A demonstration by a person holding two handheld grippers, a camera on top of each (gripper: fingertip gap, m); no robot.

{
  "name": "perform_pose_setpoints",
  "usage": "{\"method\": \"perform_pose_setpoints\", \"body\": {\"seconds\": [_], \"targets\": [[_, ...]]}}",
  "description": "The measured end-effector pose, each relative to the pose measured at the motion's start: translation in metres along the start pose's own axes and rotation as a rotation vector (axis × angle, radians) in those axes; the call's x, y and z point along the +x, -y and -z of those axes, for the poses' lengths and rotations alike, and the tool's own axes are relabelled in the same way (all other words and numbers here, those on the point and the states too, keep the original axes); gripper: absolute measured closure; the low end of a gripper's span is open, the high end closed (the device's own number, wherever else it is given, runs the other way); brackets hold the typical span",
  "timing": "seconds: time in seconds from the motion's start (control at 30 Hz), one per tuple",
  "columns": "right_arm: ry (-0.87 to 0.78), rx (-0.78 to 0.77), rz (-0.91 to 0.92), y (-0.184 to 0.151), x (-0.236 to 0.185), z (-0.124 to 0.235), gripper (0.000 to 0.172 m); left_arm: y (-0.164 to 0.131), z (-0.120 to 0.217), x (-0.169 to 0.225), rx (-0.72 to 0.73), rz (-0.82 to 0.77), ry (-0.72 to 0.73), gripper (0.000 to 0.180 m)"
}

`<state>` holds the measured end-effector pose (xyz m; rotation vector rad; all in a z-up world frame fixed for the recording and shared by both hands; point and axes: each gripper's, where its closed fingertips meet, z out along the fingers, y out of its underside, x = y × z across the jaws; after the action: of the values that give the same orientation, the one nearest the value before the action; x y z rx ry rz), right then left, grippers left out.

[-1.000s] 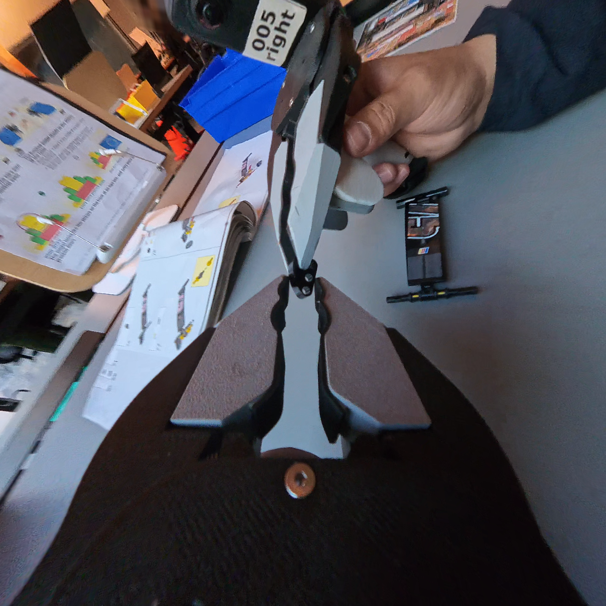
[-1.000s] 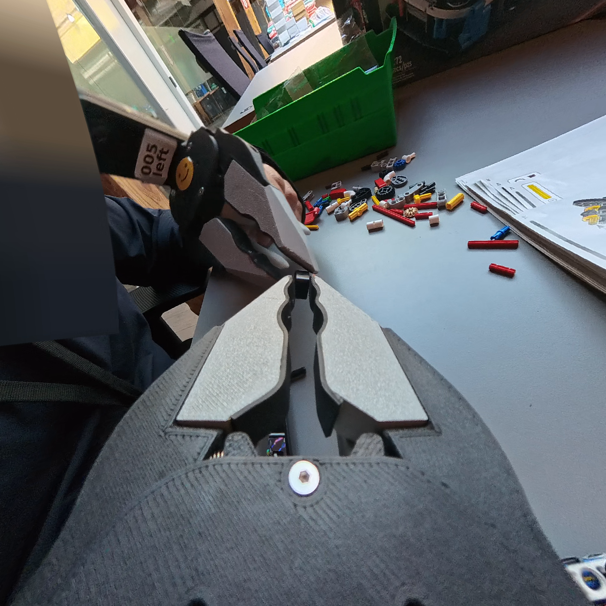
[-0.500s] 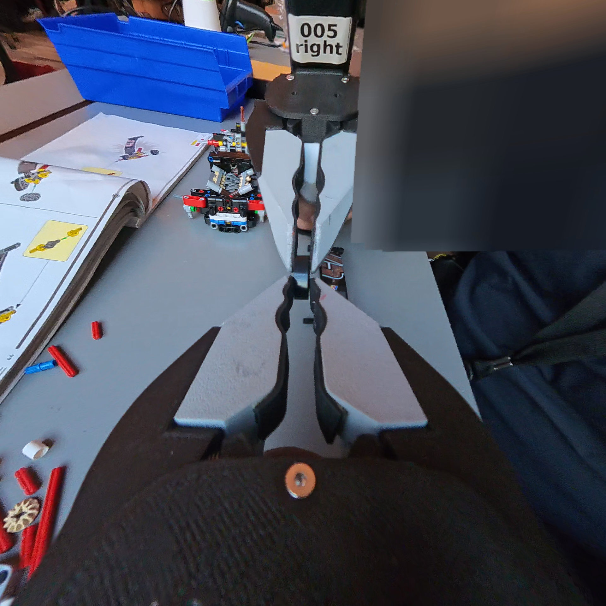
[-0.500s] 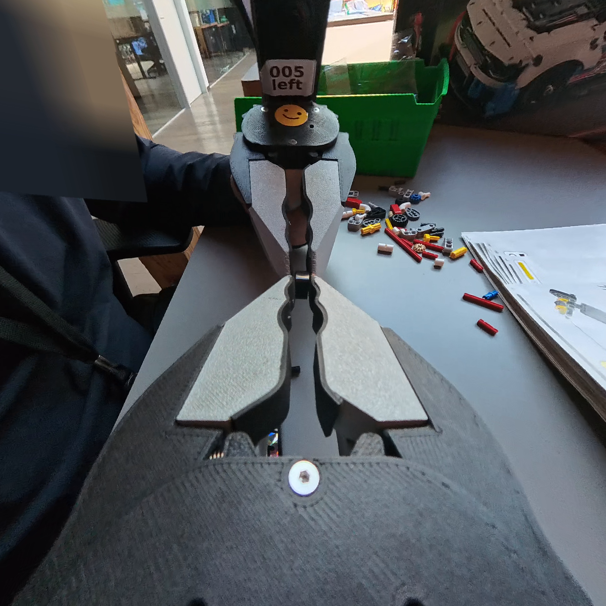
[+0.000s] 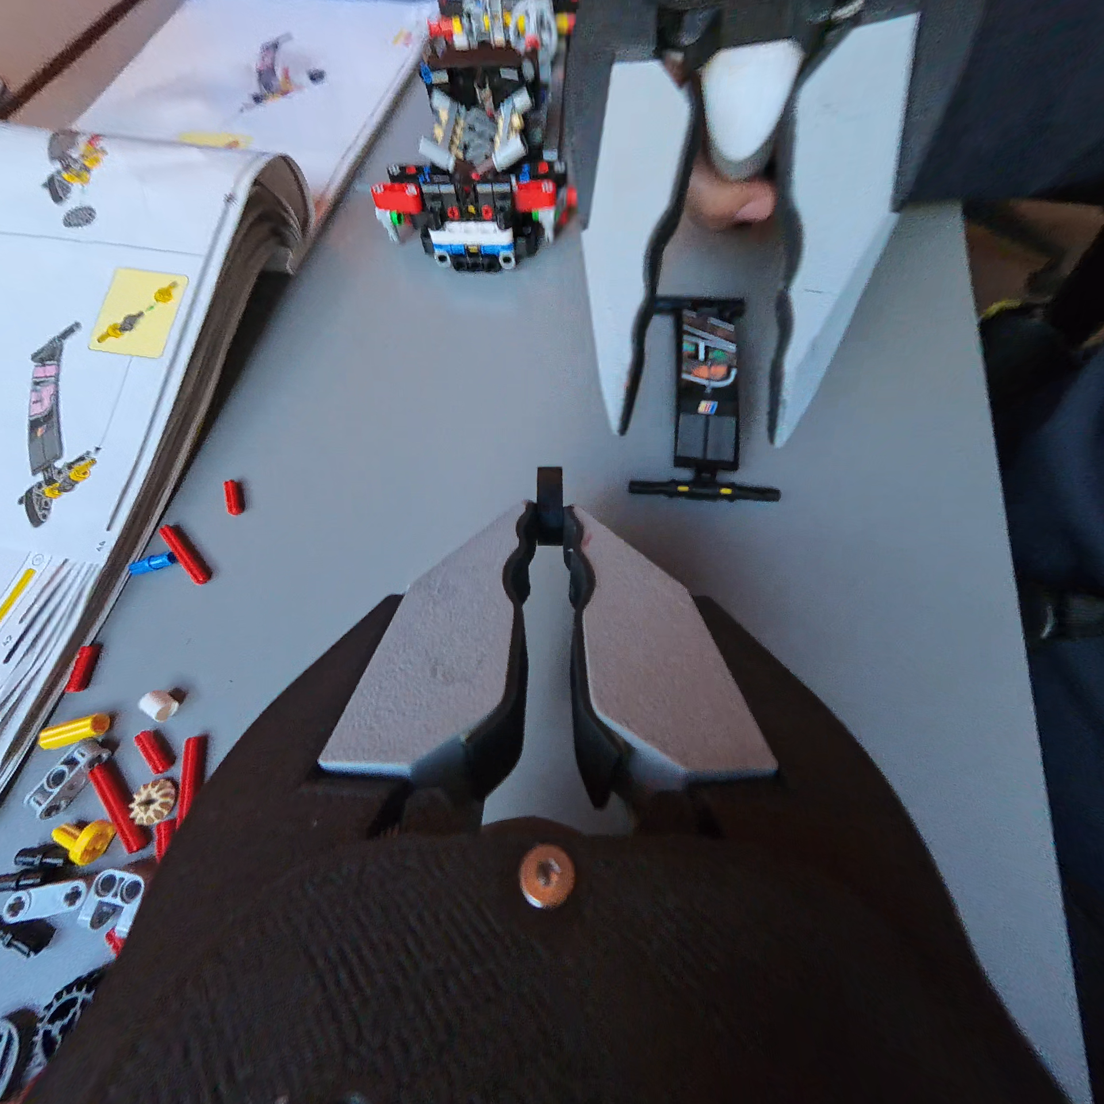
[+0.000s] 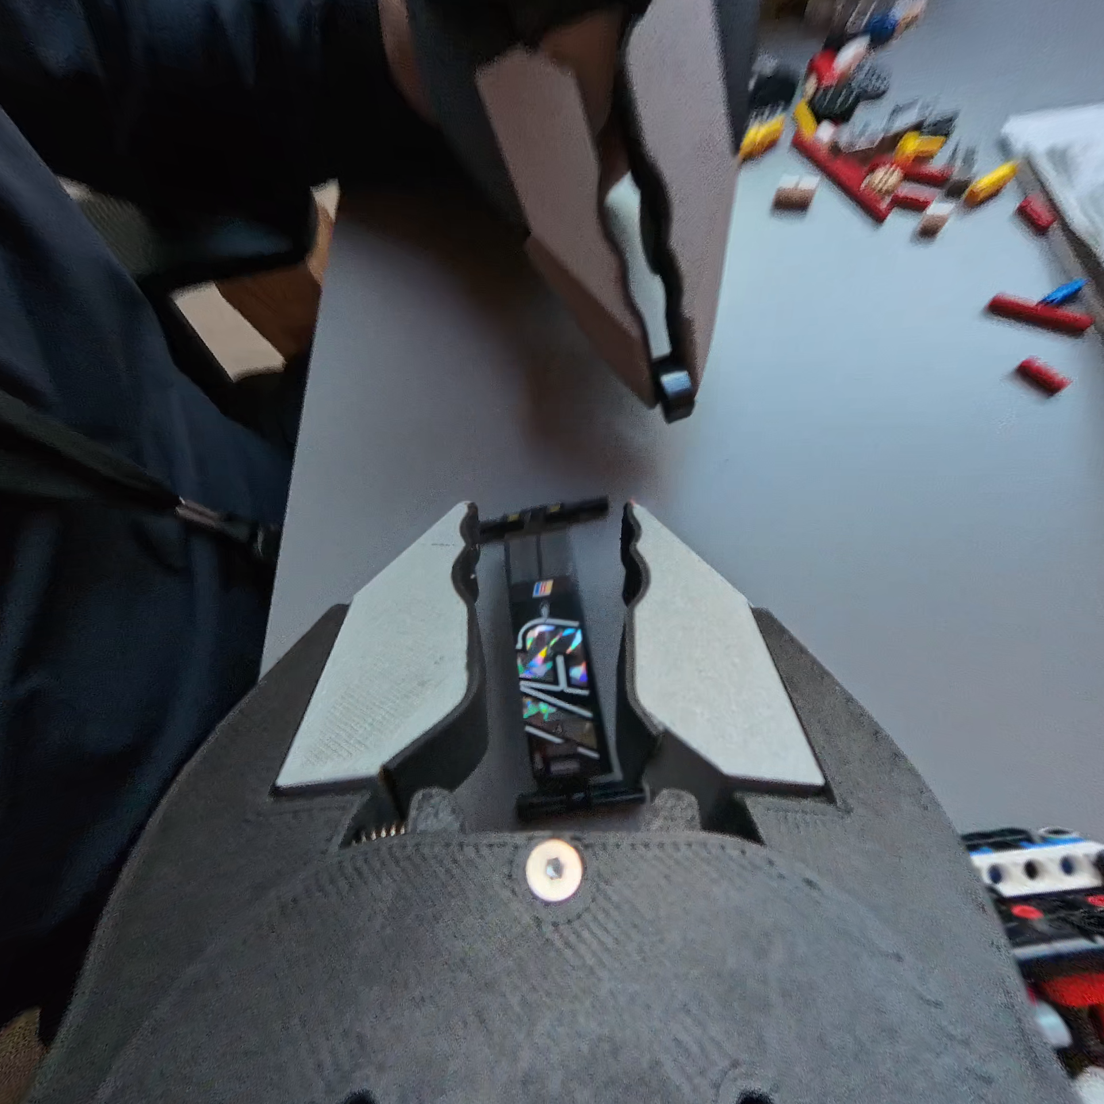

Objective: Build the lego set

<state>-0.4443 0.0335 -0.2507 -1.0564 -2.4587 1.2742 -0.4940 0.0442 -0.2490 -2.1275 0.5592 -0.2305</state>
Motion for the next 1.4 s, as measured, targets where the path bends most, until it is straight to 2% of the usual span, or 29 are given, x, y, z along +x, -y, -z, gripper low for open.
{"method": "perform_pose_setpoints", "body": {"seconds": [0.07, 0.2, 0.23, 0.33, 0.47, 0.57, 0.7, 0.8, 1.03, 1.4], "targets": [[-0.027, -0.098, 0.048, -0.016, -0.004, -0.008, 0.122, -0.007, -0.006, 0.001, -0.064, -0.027, 0.010, 0.175], [-0.101, -0.153, 0.158, -0.018, 0.001, -0.012, 0.148, -0.016, -0.014, 0.006, -0.142, -0.103, 0.025, 0.175], [-0.093, -0.159, 0.160, -0.018, 0.001, -0.012, 0.148, -0.016, -0.015, 0.007, -0.140, -0.107, 0.025, 0.175], [-0.079, -0.128, 0.136, -0.014, 0.008, -0.013, 0.148, -0.016, -0.014, 0.007, -0.138, -0.075, -0.005, 0.175], [0.032, -0.035, 0.104, -0.005, -0.001, -0.010, 0.148, -0.016, -0.014, 0.008, -0.135, -0.080, -0.009, 0.175], [0.036, 0.009, 0.114, 0.002, -0.001, -0.007, 0.148, -0.016, -0.015, 0.012, -0.137, -0.084, -0.032, 0.175], [0.042, -0.032, 0.127, -0.004, -0.001, -0.014, 0.148, -0.015, -0.015, 0.019, -0.137, -0.073, -0.080, 0.175], [0.020, -0.057, 0.154, -0.007, -0.001, -0.018, 0.148, -0.016, -0.015, 0.021, -0.139, -0.045, -0.104, 0.175], [0.008, 0.005, 0.167, 0.001, -0.002, -0.013, 0.148, -0.016, -0.013, 0.022, -0.140, 0.072, -0.164, 0.175], [0.059, 0.017, 0.098, 0.003, -0.003, -0.014, 0.148, -0.017, -0.011, 0.024, -0.136, 0.207, -0.227, 0.176]]}}
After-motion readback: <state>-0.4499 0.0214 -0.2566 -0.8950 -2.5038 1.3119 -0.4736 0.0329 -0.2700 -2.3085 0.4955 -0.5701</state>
